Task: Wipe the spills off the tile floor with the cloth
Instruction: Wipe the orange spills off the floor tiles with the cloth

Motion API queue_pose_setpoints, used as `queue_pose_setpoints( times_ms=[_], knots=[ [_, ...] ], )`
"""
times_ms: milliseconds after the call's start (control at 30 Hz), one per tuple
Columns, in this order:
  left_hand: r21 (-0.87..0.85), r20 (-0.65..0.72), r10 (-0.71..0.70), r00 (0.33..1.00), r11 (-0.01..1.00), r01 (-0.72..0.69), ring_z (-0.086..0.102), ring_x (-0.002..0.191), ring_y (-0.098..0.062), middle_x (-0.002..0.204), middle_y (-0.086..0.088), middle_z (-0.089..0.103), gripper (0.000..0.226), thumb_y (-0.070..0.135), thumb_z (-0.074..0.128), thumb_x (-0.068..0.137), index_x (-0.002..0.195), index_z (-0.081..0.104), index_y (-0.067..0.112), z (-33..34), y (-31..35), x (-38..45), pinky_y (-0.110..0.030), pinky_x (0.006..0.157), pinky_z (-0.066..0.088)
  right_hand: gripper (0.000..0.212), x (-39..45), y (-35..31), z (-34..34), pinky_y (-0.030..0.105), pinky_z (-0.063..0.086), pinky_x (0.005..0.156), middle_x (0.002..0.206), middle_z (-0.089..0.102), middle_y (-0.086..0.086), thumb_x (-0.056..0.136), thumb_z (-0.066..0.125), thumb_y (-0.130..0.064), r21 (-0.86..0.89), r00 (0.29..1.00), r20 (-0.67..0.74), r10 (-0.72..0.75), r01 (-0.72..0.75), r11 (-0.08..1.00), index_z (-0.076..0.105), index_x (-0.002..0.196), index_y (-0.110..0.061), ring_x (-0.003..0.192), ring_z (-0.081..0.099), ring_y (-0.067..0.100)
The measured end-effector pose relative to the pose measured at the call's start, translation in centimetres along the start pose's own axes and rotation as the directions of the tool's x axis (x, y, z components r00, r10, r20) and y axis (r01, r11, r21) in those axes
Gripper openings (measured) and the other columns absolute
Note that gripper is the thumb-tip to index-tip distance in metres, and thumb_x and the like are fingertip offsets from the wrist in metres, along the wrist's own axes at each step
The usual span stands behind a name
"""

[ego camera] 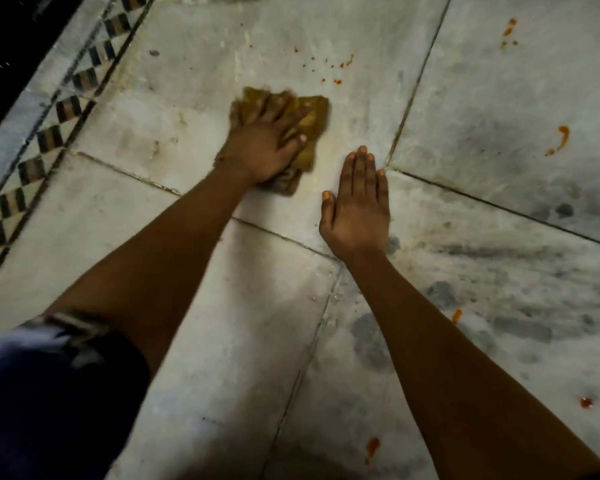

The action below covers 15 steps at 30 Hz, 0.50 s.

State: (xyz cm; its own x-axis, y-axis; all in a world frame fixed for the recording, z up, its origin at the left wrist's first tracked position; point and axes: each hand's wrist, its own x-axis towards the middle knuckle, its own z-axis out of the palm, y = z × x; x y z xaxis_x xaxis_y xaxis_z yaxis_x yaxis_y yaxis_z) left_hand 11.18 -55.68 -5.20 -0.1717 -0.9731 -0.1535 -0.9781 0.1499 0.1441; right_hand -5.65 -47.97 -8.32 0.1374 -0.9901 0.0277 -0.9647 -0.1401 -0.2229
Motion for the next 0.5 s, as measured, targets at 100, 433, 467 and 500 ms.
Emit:
queue_pose_setpoints(
  times_ms=[100, 433, 467, 500],
  knots=[
    [0.058, 0.004, 0.163, 0.987, 0.985, -0.163, 0.002, 0.145, -0.022, 0.158, 0.004, 0.009, 0.063, 0.054, 0.014, 0.086, 0.147, 0.016, 0.035, 0.3, 2.3, -1.0, -0.05, 0.112, -0.005, 0.067, 0.0, -0.2, -0.3, 0.037, 0.0, 0.117, 0.156, 0.012, 0.018, 0.092, 0.018, -0.038, 0.005, 1.0, 0.005, 0.024, -0.024, 1.0, 0.014, 0.147, 0.001, 0.145, 0.008, 0.027],
    [0.027, 0.011, 0.039, 0.999, 0.999, -0.039, 0.002, 0.145, -0.022, 0.158, 0.004, 0.008, 0.06, 0.05, 0.019, 0.09, 0.148, 0.016, 0.032, 0.1, 1.3, 1.1, -0.051, 0.113, -0.005, 0.067, -0.2, -0.1, -0.3, 0.037, 0.003, 0.117, 0.155, 0.013, 0.02, 0.093, 0.024, -0.038, 0.021, 0.999, -0.003, 0.033, -0.033, 0.999, 0.015, 0.146, 0.002, 0.144, 0.011, 0.029],
    [0.027, -0.004, 0.078, 0.997, 0.997, -0.078, 0.001, 0.145, -0.021, 0.158, 0.004, 0.007, 0.061, 0.049, 0.018, 0.089, 0.148, 0.015, 0.033, 0.2, 2.1, 0.9, -0.049, 0.113, -0.006, 0.067, -0.1, -0.1, -0.4, 0.037, 0.004, 0.116, 0.154, 0.016, 0.021, 0.093, 0.024, -0.038, 0.023, 0.999, -0.01, 0.03, -0.03, 0.999, 0.018, 0.146, 0.003, 0.144, 0.014, 0.029],
    [0.028, -0.006, 0.135, 0.991, 0.99, -0.135, 0.001, 0.145, -0.021, 0.158, 0.003, 0.007, 0.061, 0.051, 0.017, 0.089, 0.147, 0.013, 0.033, 0.4, 2.1, 0.0, -0.048, 0.113, -0.006, 0.067, 0.0, -0.3, -0.3, 0.037, 0.004, 0.116, 0.153, 0.019, 0.021, 0.092, 0.022, -0.038, 0.03, 0.999, -0.017, 0.028, -0.027, 0.999, 0.02, 0.145, 0.003, 0.143, 0.016, 0.03]
  ],
)
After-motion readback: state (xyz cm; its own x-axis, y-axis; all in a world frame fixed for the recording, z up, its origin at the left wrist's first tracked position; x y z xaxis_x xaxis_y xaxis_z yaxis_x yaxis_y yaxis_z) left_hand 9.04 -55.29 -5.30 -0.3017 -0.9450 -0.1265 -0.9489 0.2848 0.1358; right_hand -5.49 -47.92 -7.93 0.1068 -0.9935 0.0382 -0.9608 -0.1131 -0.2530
